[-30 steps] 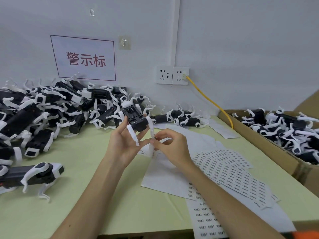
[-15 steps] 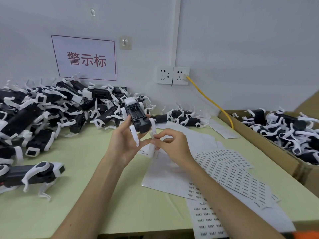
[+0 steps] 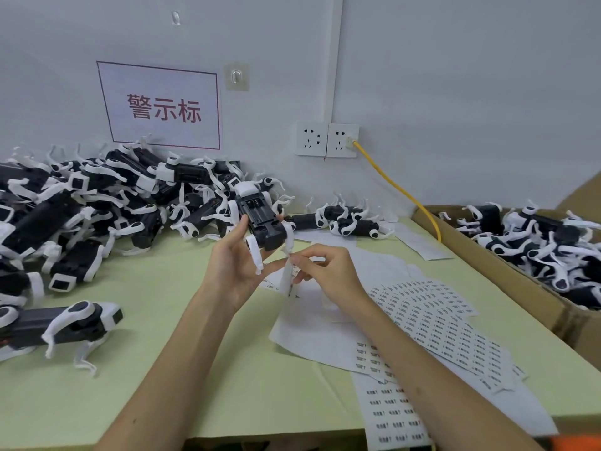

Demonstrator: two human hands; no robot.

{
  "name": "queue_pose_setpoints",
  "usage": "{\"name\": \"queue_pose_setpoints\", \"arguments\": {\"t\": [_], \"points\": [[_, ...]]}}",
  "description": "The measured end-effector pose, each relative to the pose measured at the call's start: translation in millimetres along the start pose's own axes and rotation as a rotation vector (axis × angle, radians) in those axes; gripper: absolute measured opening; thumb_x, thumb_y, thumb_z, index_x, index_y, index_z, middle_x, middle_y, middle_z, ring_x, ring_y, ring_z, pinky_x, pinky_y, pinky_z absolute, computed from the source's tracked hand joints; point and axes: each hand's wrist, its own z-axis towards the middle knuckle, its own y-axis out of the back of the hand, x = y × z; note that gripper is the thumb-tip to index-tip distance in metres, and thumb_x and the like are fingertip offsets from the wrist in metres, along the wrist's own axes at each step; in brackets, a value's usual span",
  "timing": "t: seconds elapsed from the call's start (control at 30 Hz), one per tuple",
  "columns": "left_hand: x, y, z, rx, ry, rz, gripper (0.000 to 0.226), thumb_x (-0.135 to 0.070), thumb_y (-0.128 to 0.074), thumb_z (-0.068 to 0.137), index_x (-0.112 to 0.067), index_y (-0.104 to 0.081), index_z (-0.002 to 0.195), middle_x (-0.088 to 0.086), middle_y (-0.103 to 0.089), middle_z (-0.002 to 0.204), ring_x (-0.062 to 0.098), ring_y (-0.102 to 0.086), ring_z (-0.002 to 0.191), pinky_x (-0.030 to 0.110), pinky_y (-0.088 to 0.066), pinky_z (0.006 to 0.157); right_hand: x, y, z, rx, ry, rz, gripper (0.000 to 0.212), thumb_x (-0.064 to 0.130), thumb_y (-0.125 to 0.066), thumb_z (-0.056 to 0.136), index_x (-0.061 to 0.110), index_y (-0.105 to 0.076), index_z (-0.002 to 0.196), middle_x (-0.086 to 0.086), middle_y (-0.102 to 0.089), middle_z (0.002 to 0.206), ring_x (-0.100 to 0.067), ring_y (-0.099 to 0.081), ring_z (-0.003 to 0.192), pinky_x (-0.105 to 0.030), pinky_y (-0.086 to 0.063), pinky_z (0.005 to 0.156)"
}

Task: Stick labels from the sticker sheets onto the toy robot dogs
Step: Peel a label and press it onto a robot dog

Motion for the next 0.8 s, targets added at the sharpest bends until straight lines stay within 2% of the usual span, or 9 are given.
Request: {"name": "queue_pose_setpoints", "arguments": {"t": [0.07,0.17,0.27,0.47,0.57,0.7,0.8], "points": [[-1.8,-0.1,-1.1,-0.015,-0.011,-0.01,0.044,-0.039,-0.044,0.108,-0.015,-0.08,0.114,0.009,-0.073,0.125,0.025,-0.072,0.111,0.056,-0.058,0.092,0.7,-0.1,-0.2,0.006,0.007,-0.018,0.014,0.01,-0.075,0.091,0.023,-0.08,0.088,0.01,-0.077,0.088,-0.022,-0.074,0.063,-0.022,-0.053,0.065],[-5.4,-2.4,-3.2,-0.026,-0.015,-0.007,0.043,-0.038,-0.046,0.107,-0.011,-0.065,0.135,0.01,-0.072,0.127,0.027,-0.07,0.114,0.057,-0.058,0.091,-0.4,-2.2,-0.9,-0.001,0.029,-0.063,0.019,0.008,-0.076,0.09,0.026,-0.079,0.091,0.01,-0.077,0.09,-0.021,-0.074,0.063,-0.02,-0.052,0.066],[-8.0,-6.5,-5.8,-0.027,-0.027,0.048,0.049,-0.038,-0.047,0.106,-0.009,-0.054,0.145,0.012,-0.07,0.13,0.028,-0.069,0.118,0.054,-0.059,0.087,-2.5,-3.5,-0.9,-0.021,0.045,-0.095,0.019,0.01,-0.078,0.088,0.029,-0.079,0.089,0.01,-0.077,0.091,-0.02,-0.075,0.064,-0.024,-0.055,0.07],[-9.2,-10.4,-6.6,-0.065,-0.041,0.232,0.053,-0.038,-0.051,0.103,-0.01,-0.051,0.148,0.012,-0.065,0.14,0.032,-0.064,0.127,0.053,-0.059,0.093,-3.1,-8.2,-3.4,-0.006,0.062,-0.125,0.018,0.013,-0.08,0.087,0.031,-0.078,0.088,0.011,-0.076,0.091,-0.018,-0.073,0.061,-0.02,-0.054,0.066],[-7.5,-10.5,-7.3,-0.092,-0.055,0.337,0.051,-0.041,-0.054,0.101,-0.013,-0.054,0.144,0.01,-0.064,0.141,0.034,-0.065,0.126,0.059,-0.053,0.102,-3.6,-10.3,-4.6,0.005,0.063,-0.145,0.021,0.014,-0.081,0.087,0.034,-0.078,0.089,0.014,-0.076,0.092,-0.018,-0.073,0.061,-0.02,-0.054,0.065],[-8.0,-9.0,-7.9,-0.148,-0.053,0.373,0.044,-0.04,-0.052,0.104,-0.016,-0.057,0.141,0.01,-0.067,0.137,0.032,-0.067,0.122,0.061,-0.049,0.107,-6.5,-13.0,-5.3,0.01,0.04,-0.177,0.013,0.016,-0.081,0.087,0.028,-0.08,0.094,0.015,-0.077,0.092,-0.016,-0.074,0.061,-0.023,-0.056,0.065],[-9.0,-6.5,-6.9,-0.192,-0.045,0.362,0.043,-0.04,-0.051,0.105,-0.018,-0.057,0.142,0.012,-0.067,0.137,0.032,-0.066,0.124,0.06,-0.048,0.109,-5.1,-13.2,-5.7,0.014,0.04,-0.202,0.014,0.016,-0.08,0.088,0.029,-0.08,0.093,0.017,-0.077,0.091,-0.016,-0.073,0.061,-0.023,-0.056,0.066]]}}
